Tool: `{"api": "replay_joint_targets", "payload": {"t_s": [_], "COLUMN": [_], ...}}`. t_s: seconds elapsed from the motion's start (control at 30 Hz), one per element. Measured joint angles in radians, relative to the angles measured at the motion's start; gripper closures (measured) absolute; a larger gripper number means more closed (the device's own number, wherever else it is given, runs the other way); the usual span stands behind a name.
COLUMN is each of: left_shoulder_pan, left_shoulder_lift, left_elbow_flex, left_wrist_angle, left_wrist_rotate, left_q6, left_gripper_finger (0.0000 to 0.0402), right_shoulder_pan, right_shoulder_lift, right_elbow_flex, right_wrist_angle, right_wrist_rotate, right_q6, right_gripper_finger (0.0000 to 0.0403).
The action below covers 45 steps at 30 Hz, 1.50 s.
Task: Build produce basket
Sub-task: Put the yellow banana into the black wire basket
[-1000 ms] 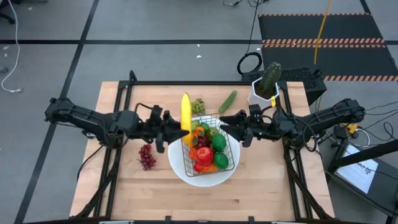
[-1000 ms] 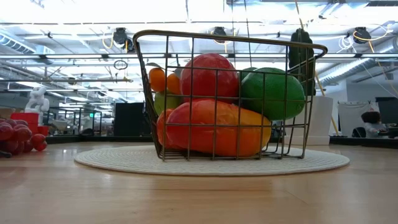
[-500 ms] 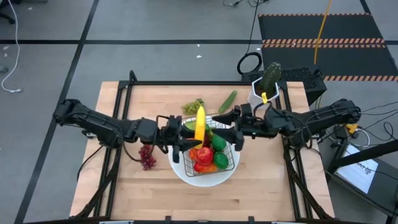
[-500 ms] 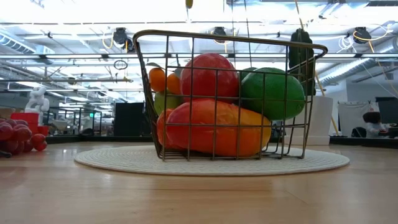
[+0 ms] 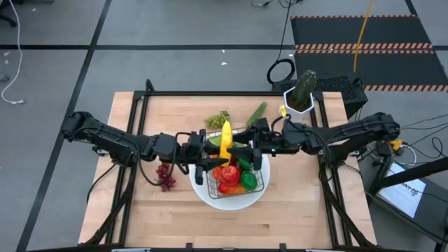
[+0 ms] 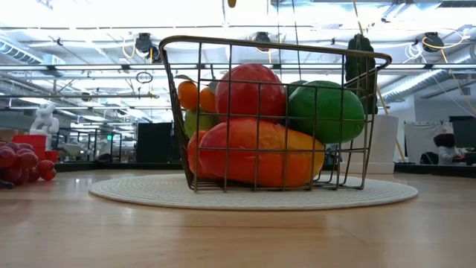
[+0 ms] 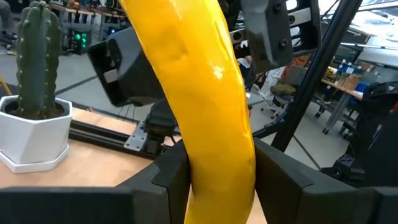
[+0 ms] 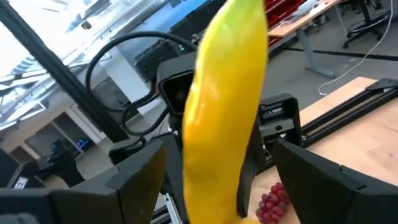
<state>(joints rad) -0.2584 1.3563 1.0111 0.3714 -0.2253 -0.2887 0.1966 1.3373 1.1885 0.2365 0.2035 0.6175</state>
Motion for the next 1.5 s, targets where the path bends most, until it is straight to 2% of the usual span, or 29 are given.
{"api": "replay_joint_targets", "payload": {"t_s": [0.13,0.33,0.5,0.63,0.9,1.03,1.27,1.5], "left_shoulder_pan": [0.001,0.002,0.002,0.001,-0.024,-0.042,-0.038,-0.037], "left_shoulder_lift": [0.0,0.0,0.0,0.0,-0.014,-0.051,-0.128,-0.155], "left_elbow_flex": [0.0,0.0,0.0,0.0,0.0,0.001,0.0,0.0], "left_wrist_angle": [-0.002,-0.002,-0.002,-0.003,-0.019,-0.075,-0.316,-0.398], "left_wrist_rotate": [-0.002,-0.003,-0.003,-0.046,-0.069,-0.071,-0.08,-0.082], "left_q6": [0.002,0.002,-0.01,-0.047,-0.147,-0.195,-0.265,-0.278], "left_gripper_finger": [0.025,0.025,0.0249,0.0237,0.0139,0.0114,0.0134,0.0169], "right_shoulder_pan": [-0.012,-0.027,-0.027,-0.029,-0.026,-0.026,-0.018,-0.01], "right_shoulder_lift": [0.023,0.051,0.052,0.045,-0.003,-0.045,-0.087,-0.045], "right_elbow_flex": [0.0,0.0,0.0,0.0,0.0,0.0,0.0,-0.003], "right_wrist_angle": [0.044,0.096,0.094,0.093,0.033,-0.051,-0.274,-0.483], "right_wrist_rotate": [-0.024,-0.099,-0.098,-0.092,-0.1,-0.1,-0.105,-0.159], "right_q6": [0.029,0.052,0.052,0.044,0.055,0.104,0.188,0.42], "right_gripper_finger": [0.0129,0.0191,0.0245,0.027,0.0267,0.0268,0.0268,0.0268]}}
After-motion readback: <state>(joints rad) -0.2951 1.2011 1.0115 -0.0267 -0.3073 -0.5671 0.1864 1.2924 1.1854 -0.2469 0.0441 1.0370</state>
